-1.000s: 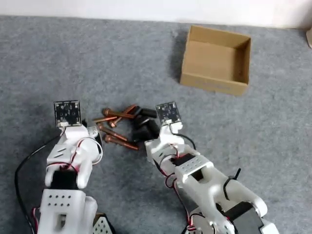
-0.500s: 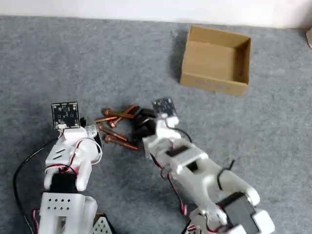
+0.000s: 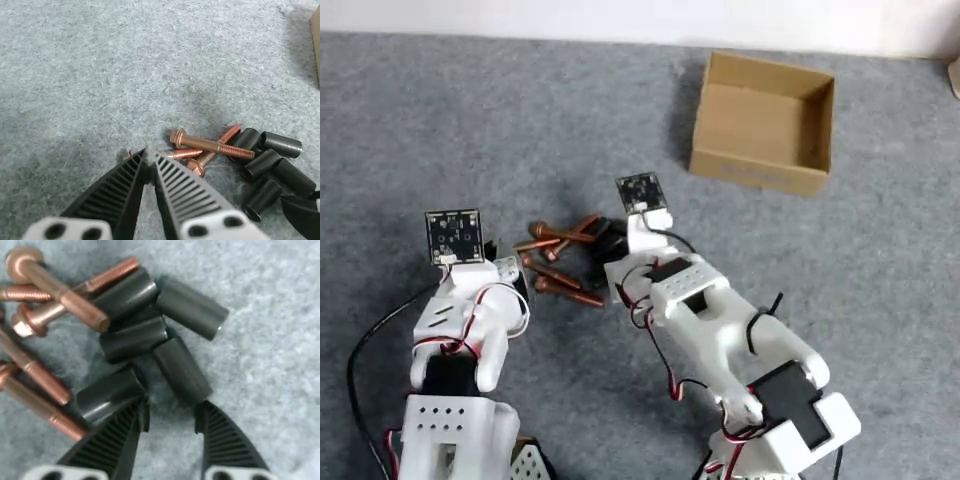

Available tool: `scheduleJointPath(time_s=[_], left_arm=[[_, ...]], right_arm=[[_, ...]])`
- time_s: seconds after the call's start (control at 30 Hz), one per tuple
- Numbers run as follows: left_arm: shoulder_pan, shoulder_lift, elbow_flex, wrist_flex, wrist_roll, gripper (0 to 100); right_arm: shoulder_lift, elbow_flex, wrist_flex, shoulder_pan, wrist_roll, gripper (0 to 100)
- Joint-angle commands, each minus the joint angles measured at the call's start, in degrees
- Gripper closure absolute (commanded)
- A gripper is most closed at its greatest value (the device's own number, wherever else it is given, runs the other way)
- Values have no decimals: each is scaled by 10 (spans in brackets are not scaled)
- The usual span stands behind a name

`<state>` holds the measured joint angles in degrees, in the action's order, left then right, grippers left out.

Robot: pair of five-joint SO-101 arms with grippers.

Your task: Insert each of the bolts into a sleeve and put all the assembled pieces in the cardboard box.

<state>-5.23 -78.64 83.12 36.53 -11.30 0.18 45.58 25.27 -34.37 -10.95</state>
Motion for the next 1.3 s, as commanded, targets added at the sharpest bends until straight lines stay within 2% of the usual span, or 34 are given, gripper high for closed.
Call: scheduleJointPath(time_s=[0.0, 0.17, 0.4, 0.53, 0.73, 0.83, 0.97, 1.13, 1.27], left_arm=[[7, -10, -6, 3, 3, 995], [6, -10, -7, 3, 3, 995], [8, -4, -22, 14, 3, 995], [8, -3, -38, 43, 4, 995], [39, 51, -62, 43, 62, 995], [55, 161, -112, 43, 99, 995], [57, 380, -227, 42, 139, 994], [52, 646, -404, 43, 137, 994], [45, 797, -490, 43, 142, 993]], right_arm=[[6, -15, 24, 12, 11, 998], [1, -16, 53, 14, 12, 993], [-22, -18, 93, 52, 11, 994], [-126, 1, 95, 53, 12, 994], [-324, 110, 95, 53, 13, 994], [-394, 153, 95, 54, 18, 995], [-451, 182, 95, 54, 59, 995], [-463, 186, 89, 77, 58, 995], [-463, 212, 34, 101, 59, 995]])
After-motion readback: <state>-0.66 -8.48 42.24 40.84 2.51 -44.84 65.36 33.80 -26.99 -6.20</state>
